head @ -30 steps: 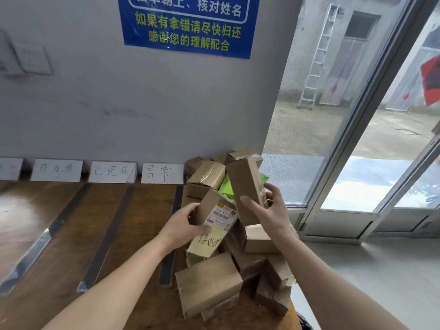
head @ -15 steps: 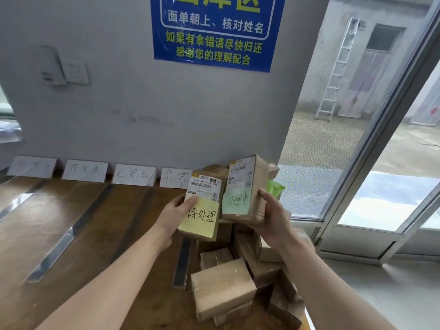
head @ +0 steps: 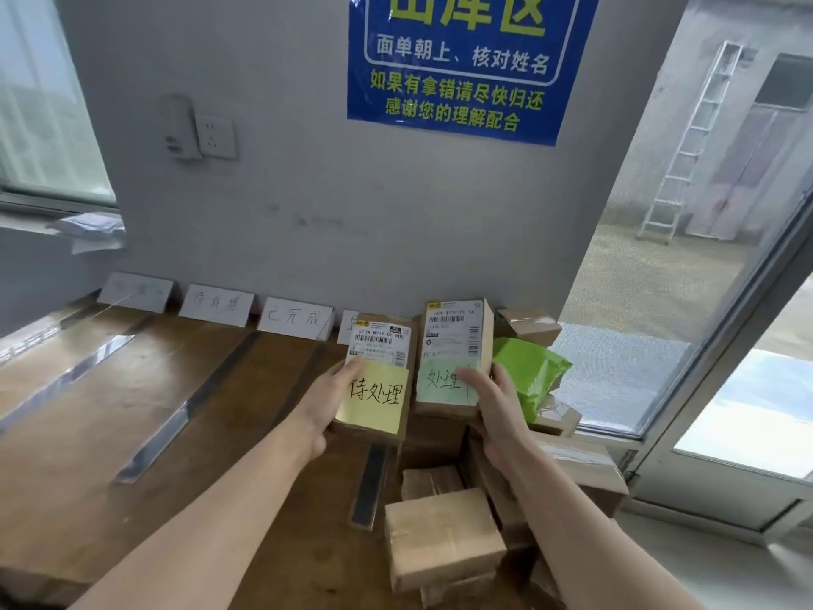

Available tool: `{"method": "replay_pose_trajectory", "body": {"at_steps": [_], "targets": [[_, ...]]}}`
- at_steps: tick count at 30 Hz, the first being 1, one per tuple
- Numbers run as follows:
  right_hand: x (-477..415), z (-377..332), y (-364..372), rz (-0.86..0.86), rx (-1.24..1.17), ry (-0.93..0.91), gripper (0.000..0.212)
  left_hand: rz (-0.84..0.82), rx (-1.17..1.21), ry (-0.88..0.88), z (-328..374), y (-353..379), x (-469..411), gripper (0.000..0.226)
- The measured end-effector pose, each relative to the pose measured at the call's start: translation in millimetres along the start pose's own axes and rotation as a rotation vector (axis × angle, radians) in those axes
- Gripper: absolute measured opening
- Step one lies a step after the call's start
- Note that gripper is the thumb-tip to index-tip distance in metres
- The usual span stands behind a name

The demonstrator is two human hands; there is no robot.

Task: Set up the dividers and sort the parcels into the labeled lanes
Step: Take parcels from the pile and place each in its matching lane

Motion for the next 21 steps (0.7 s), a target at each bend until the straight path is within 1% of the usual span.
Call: {"method": "replay_pose_trajectory", "body": {"at_steps": [2,3,6,8,9,10,11,13,17,19,21], "targets": [[-1,3,12,-0.042,-0.006,-0.002,0.028,0.001,0.002,-0.03,-3,-9,5,0.029],[-1,4,18,-0.071,0.004,-0.001,0.033,0.002,0.023,-0.038,-4,-15,7,0.03],[0,9,38,-0.146,0.065,0.032,0.06,0.034,0.08,-0.037,-4,-36,14,0.028],[1,12,52,-0.176,0.075,0.052,0.074,0.035,0.085,-0.026,-2,-49,18,0.026],[2,14,59,-0.182,0.065,0.063,0.077,0.039,0.091,-0.015,-1,-57,20,0.026],[2,16,67,-0.189,0.053,0.062,0.074,0.048,0.105,0.0,-1,-64,22,0.025],[2,18,74,-0.187,0.048,0.06,0.066,0.071,0.123,0.014,0,-73,25,0.025],[2,22,91,-0.177,0.039,0.068,0.055,0.137,0.161,0.022,-2,-95,30,0.031],[2,34,135,-0.159,0.004,0.086,0.051,0.191,0.208,0.026,-3,-141,39,0.038],[2,40,162,-0.161,-0.005,0.092,0.048,0.196,0.214,0.016,-2,-166,44,0.032],[2,49,190,-0.157,-0.007,0.093,0.05,0.192,0.214,0.008,0,-195,49,0.022]]}}
Point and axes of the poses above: each hand's wrist, its own x-axis away from the middle knuckle, its own y-axis out of the palm, z = x × y, the point moved 5 cm from there along -x, towards the middle knuckle, and after that the axes turned 5 degrees about -z, right-handed, at the moved point
